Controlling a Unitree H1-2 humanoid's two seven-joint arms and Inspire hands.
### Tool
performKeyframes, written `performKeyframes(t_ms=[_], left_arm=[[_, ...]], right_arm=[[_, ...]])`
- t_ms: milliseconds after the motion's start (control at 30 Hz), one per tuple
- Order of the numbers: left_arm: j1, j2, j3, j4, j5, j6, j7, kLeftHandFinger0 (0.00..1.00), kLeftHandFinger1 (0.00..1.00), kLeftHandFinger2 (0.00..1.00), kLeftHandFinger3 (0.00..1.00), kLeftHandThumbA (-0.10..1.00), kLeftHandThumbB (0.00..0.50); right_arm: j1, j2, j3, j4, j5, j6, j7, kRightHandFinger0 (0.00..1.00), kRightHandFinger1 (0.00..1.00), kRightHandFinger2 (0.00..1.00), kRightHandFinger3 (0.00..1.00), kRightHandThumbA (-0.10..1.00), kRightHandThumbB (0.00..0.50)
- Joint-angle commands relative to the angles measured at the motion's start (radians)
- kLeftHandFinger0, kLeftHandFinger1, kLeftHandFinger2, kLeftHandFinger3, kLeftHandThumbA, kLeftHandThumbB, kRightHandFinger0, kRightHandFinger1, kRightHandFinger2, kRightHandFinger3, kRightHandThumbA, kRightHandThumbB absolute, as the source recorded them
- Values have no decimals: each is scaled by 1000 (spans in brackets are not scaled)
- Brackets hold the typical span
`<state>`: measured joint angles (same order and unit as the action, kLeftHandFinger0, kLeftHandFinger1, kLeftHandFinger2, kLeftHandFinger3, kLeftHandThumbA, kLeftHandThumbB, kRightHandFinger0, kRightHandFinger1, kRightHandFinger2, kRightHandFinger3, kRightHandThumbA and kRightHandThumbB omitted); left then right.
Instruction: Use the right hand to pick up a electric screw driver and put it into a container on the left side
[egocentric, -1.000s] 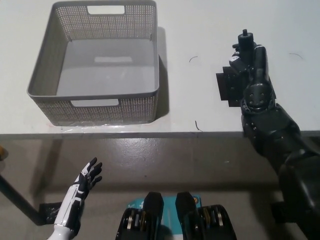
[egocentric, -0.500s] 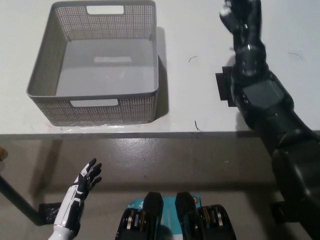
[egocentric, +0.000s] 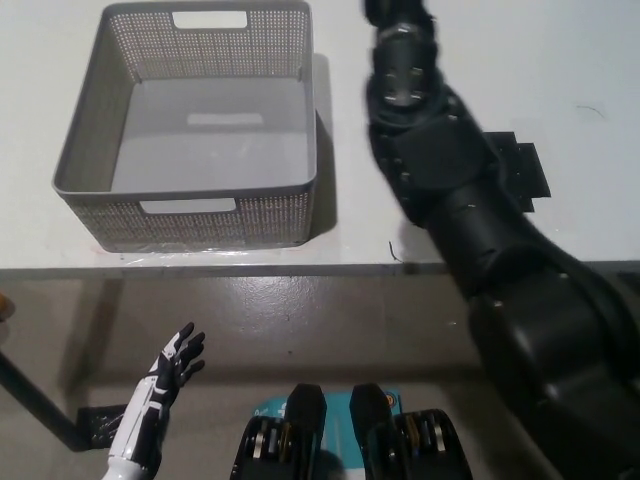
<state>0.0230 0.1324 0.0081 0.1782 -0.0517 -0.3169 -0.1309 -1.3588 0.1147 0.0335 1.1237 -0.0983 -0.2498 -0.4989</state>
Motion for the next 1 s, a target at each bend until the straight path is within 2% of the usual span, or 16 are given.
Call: performKeyframes(t_ms=[0,300,367,400,500,567,633,667,700,767,800,833,867,900,933,967], left_arm=[[0,6,-11,-24,4,-2,-11,1000,1000,1000,1000,1000,162],[4,4,-28,-21,12,4,-16,1000,1000,1000,1000,1000,179],[4,5,-32,-23,17,0,-14,1000,1000,1000,1000,1000,172],[3,6,-34,-23,13,-1,-17,1000,1000,1000,1000,1000,170],[0,10,-40,-27,2,11,-24,1000,1000,1000,1000,1000,173],[-2,14,-44,-31,2,18,-26,1000,1000,1000,1000,1000,154],[1,14,-47,-39,1,28,-25,1000,1000,1000,1000,1000,149],[3,13,-49,-43,3,35,-23,1000,1000,1000,1000,1000,166],[4,14,-50,-44,6,36,-23,1000,1000,1000,1000,1000,173],[2,18,-53,-28,23,9,-20,1000,1000,1000,1000,1000,178],[2,17,-54,-29,25,12,-19,1000,1000,1000,1000,1000,184],[2,15,-56,-28,25,10,-19,1000,1000,1000,1000,1000,183],[2,13,-56,-26,18,8,-21,1000,1000,1000,1000,1000,177],[4,12,-57,-30,16,7,-23,1000,1000,1000,1000,1000,174],[7,15,-60,-33,20,2,-24,1000,1000,1000,1000,1000,165],[5,17,-61,-30,28,-7,-23,1000,1000,1000,1000,1000,156]], right_arm=[[-119,53,30,-1,-47,-40,-39,0,57,508,501,-100,131],[-92,161,46,58,-28,-66,2,0,50,515,485,-100,130],[-80,174,52,83,-32,-83,5,0,25,492,391,-100,132],[-76,175,54,88,-34,-88,4,0,23,489,384,-100,132],[-59,186,61,128,-37,-100,1,0,0,391,248,-100,136],[-50,189,60,141,-33,-104,5,0,0,342,142,-100,142],[-38,192,58,151,-29,-95,8,0,5,286,110,-100,146],[-25,193,60,156,-30,-106,12,0,0,154,32,-100,143],[-19,193,62,161,-33,-110,10,0,0,81,1,-100,149],[-5,192,73,183,-45,-109,2,0,0,40,0,-100,149],[1,190,75,188,-47,-108,-1,0,0,32,121,-100,150],[11,189,80,201,-51,-95,-9,0,0,77,68,-100,150],[18,188,78,209,-46,-98,-2,0,38,226,35,-100,139],[26,187,72,217,-36,-97,12,0,64,344,54,-100,124],[36,185,65,223,-26,-95,28,0,139,537,131,-100,113],[47,179,62,230,-22,-90,40,0,198,626,251,-100,124]])
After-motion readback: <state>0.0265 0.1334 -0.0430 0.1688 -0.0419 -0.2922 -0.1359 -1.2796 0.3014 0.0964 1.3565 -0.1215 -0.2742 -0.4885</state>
